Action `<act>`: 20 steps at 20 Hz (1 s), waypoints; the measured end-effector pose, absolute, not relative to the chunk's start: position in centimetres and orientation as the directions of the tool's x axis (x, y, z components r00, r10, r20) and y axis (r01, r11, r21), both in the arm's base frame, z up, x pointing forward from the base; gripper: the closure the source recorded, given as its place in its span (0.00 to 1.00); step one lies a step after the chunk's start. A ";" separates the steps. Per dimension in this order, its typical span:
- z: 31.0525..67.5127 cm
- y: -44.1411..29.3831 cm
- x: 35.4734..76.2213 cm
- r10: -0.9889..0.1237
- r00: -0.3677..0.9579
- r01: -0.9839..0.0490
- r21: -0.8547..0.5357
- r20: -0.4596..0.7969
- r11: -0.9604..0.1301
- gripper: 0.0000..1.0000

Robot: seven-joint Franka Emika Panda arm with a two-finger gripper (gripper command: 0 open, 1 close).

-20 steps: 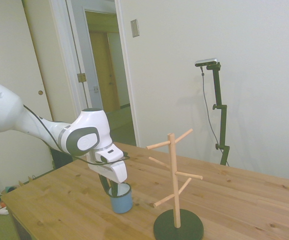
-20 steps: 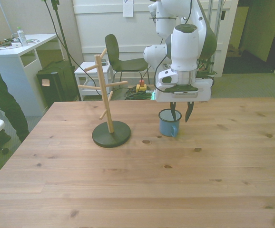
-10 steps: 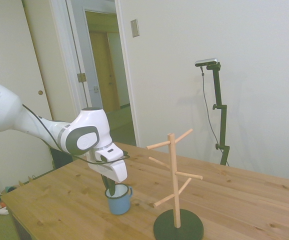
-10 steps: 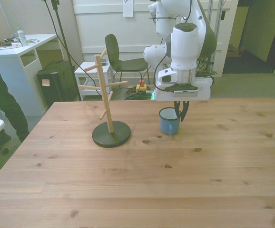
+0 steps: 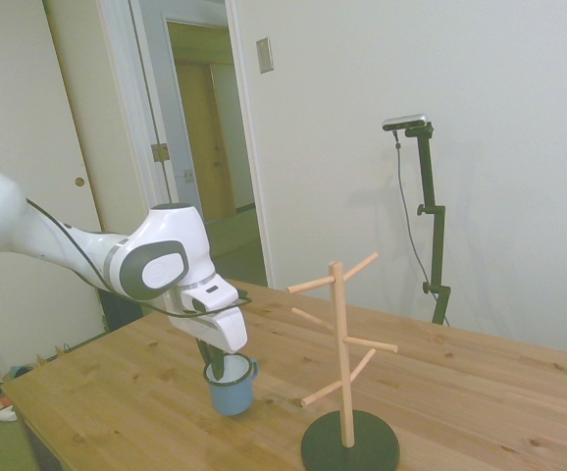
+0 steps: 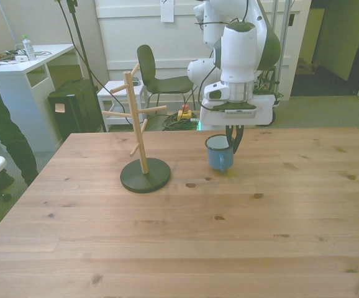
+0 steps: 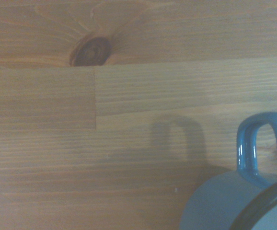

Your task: Hang the mug

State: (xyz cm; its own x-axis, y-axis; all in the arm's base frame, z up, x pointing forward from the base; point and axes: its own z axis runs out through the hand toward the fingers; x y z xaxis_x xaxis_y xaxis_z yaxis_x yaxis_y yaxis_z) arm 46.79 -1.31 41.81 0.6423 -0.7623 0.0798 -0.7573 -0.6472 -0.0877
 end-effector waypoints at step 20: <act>54.0 -8.5 43.6 -0.768 0.627 -0.745 -0.187 0.131 -0.641 1.00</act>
State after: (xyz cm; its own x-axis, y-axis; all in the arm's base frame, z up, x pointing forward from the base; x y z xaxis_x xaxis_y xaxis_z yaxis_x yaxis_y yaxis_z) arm 43.61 -8.47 54.02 0.6274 -0.7676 0.1309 -0.7448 -0.6406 -0.1867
